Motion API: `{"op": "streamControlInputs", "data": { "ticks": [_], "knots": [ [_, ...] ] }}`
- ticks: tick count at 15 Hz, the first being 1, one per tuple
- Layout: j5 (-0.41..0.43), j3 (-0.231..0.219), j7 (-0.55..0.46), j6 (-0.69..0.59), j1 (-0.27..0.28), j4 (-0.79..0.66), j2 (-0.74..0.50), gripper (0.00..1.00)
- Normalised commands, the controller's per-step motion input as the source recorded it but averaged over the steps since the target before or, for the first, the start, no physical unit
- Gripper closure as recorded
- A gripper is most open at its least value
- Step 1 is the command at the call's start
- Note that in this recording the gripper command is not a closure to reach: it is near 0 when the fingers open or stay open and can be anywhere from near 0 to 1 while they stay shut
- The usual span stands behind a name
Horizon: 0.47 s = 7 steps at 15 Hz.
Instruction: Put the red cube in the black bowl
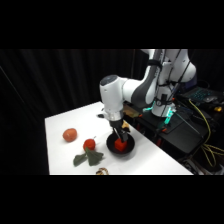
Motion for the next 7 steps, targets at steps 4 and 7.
{"op": "streamControlInputs", "data": {
  "ticks": [4, 7],
  "knots": [
    [-0.091, -0.023, 0.27, -0.45, 0.096, 0.02, -0.47, 0.00],
    [-0.108, -0.004, 0.24, -0.49, 0.030, 0.18, -0.34, 0.00]
  ]
}}
